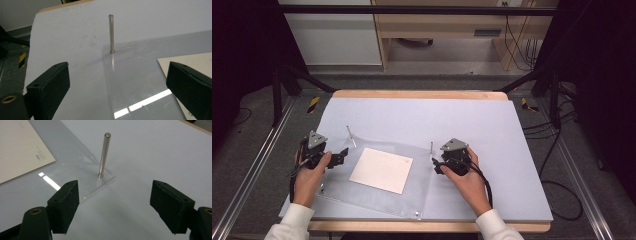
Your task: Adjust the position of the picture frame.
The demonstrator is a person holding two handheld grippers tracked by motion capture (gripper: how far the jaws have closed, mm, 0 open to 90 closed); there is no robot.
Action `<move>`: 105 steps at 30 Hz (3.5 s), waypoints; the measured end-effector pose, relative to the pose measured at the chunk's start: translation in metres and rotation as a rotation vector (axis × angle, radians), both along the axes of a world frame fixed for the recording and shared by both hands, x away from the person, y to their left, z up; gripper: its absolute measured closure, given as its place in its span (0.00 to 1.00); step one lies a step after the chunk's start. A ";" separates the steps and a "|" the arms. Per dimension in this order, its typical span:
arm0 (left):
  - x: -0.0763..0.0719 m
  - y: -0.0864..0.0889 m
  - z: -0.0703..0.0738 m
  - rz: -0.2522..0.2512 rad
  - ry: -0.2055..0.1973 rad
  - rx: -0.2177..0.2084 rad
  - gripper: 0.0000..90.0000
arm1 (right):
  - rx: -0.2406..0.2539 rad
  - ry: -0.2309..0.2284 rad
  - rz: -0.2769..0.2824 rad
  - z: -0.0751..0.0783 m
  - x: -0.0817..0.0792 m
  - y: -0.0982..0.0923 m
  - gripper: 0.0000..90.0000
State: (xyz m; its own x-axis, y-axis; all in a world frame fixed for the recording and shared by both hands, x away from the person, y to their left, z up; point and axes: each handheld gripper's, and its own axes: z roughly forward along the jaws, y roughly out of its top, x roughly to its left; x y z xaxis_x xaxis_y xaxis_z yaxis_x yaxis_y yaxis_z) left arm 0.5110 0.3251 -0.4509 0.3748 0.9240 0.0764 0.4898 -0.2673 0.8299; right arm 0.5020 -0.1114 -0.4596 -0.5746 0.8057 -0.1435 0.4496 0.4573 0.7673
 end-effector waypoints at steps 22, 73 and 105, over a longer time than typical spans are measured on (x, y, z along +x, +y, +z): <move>0.001 -0.011 0.003 -0.030 0.021 0.025 0.07 | 0.003 -0.038 0.008 0.008 -0.007 0.011 0.33; 0.075 -0.019 -0.014 -0.012 0.118 0.020 0.76 | 0.056 0.116 0.007 -0.011 0.043 0.032 0.95; 0.078 -0.024 -0.012 0.010 0.124 0.002 0.95 | 0.091 0.170 0.020 -0.006 0.045 0.027 0.95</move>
State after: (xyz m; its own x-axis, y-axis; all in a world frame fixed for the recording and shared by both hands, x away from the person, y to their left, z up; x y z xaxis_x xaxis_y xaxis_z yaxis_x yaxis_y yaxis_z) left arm 0.5893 0.3008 -0.4625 0.3725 0.9275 0.0321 0.5915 -0.2639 0.7619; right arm 0.5473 -0.0848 -0.4658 -0.6001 0.7993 0.0300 0.5679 0.3993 0.7198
